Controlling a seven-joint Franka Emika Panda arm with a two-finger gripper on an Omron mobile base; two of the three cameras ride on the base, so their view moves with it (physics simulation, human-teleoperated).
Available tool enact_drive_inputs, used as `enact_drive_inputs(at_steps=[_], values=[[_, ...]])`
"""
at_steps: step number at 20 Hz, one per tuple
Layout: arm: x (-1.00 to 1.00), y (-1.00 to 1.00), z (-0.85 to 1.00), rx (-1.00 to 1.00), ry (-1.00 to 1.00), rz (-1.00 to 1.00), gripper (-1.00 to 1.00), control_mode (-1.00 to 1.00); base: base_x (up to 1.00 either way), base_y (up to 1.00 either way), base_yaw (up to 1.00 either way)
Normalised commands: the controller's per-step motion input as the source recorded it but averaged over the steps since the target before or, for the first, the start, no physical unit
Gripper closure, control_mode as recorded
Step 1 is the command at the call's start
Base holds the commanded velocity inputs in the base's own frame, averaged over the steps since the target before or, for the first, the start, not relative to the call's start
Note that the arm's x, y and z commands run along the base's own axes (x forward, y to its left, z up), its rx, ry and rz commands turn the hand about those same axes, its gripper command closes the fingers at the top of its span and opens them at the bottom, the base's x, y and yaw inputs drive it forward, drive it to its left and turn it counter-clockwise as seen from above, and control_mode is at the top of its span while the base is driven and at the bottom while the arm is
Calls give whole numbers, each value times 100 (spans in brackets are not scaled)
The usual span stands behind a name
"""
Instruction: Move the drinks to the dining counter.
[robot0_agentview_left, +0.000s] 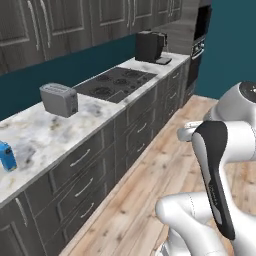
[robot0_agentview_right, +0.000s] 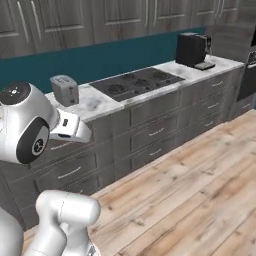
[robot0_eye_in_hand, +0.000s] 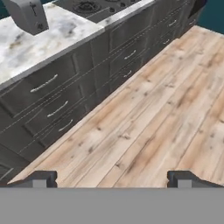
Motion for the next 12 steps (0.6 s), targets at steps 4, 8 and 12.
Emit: enact_drive_inputs(at_steps=[4, 8, 12], values=[[0, 0, 0, 0, 0, 0, -100, 100, 19, 38, 38], [0, 0, 0, 0, 0, 0, -100, 100, 19, 32, 38], [0, 0, 0, 0, 0, 0, -100, 100, 20, 20, 38]])
